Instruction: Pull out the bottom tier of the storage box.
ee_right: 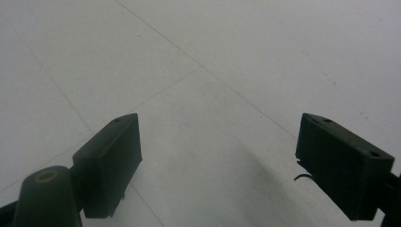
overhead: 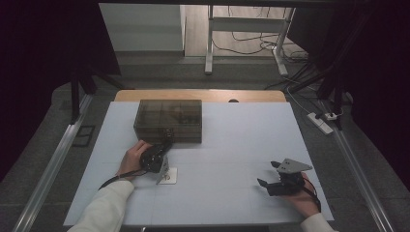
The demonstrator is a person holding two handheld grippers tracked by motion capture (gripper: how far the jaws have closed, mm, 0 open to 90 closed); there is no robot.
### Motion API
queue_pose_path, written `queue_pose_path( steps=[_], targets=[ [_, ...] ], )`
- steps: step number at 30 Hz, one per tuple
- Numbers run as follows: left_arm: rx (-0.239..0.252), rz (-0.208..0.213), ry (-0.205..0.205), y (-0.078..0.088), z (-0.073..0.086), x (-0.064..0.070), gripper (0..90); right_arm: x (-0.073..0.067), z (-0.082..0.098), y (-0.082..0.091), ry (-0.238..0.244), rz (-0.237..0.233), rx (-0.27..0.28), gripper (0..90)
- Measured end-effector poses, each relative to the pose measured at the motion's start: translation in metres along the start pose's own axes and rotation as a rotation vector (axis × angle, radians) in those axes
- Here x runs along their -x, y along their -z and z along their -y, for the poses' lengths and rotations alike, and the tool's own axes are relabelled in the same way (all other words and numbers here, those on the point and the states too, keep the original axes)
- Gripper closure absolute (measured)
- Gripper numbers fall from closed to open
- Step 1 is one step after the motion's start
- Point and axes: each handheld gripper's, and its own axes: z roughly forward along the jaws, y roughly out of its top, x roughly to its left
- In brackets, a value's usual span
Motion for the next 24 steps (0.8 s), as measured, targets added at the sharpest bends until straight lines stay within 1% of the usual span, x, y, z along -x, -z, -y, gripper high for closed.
queue_pose_path(
  steps=[4,7,10,12,18,24],
  targets=[
    [0.003,-0.005,-0.004,-0.0005,-0.0005,0.0009,78.9,-0.0001,-0.0001,0.0002,0.000,0.001,0.003,14.6],
    [0.002,-0.013,-0.030,-0.0008,-0.0017,0.0024,80.6,0.0000,-0.0001,0.0001,0.001,0.000,0.002,14.6],
    [0.010,-0.008,-0.018,-0.0008,-0.0009,0.0019,80.8,-0.0003,-0.0001,0.0003,0.004,-0.002,0.002,14.6],
    [0.003,-0.011,-0.027,-0.0003,-0.0014,0.0022,81.0,0.0000,0.0000,0.0006,0.003,-0.001,0.005,14.7],
    [0.011,-0.010,-0.025,-0.0002,-0.0010,0.0022,81.2,0.0001,0.0000,0.0014,0.002,0.000,0.003,14.6],
    [0.008,-0.020,-0.035,0.0004,-0.0012,0.0024,81.3,0.0002,0.0002,0.0016,0.003,0.000,0.003,14.6]
  ],
)
